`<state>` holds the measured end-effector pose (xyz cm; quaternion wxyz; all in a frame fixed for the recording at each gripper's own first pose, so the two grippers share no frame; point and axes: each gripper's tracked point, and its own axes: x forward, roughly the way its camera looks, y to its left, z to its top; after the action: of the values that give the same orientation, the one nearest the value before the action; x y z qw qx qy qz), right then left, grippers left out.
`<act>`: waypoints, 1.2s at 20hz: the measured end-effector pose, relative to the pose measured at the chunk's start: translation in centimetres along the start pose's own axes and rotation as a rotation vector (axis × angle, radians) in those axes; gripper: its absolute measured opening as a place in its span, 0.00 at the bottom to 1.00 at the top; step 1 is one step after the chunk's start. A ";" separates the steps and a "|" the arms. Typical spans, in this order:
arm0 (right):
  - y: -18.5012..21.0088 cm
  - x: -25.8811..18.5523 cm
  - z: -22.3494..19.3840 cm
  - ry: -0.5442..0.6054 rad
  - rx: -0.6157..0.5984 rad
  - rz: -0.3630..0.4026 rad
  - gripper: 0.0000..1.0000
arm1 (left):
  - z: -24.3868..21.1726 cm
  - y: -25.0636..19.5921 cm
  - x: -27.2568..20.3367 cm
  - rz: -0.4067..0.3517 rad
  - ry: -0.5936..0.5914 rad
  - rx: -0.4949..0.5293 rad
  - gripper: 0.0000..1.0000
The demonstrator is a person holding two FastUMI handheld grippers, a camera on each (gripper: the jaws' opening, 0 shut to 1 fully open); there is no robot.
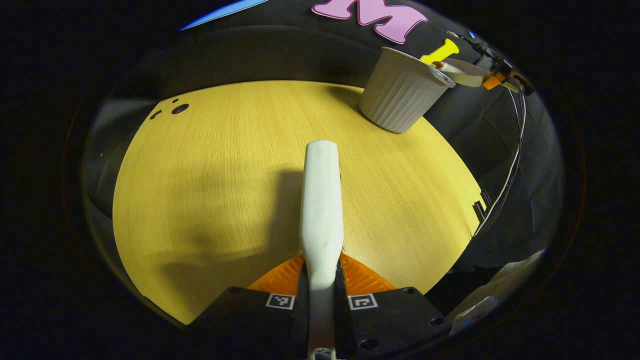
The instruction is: Pick up the small broom and dustpan from the desktop, sweep the trash into the dustpan with the broom, and then empty the trash into the garbage bin.
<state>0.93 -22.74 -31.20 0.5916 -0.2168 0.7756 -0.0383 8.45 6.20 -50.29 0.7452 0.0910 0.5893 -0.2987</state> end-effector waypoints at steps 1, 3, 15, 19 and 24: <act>0.3 -0.2 0.1 0.007 0.003 0.011 0.36 | 0.0 -0.1 0.0 -0.001 -0.003 -0.004 0.25; 0.3 -0.5 0.5 0.017 -0.010 0.011 0.35 | -0.1 -0.1 0.1 0.000 -0.007 -0.012 0.24; 2.5 -4.4 -0.3 -0.294 0.257 0.212 0.35 | 0.6 0.8 -0.4 0.079 -0.009 -0.037 0.25; 5.7 -7.6 -2.1 -0.422 0.214 0.262 0.36 | 0.6 1.3 -0.2 0.108 0.000 -0.044 0.24; 14.2 -10.5 -5.3 -0.476 0.088 0.370 0.36 | 0.7 1.9 0.2 0.154 0.018 -0.044 0.25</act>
<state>-5.97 -6.92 -24.62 0.7624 -0.0488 0.6392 0.0884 10.07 7.30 -50.65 0.7624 0.1223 0.5937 -0.2266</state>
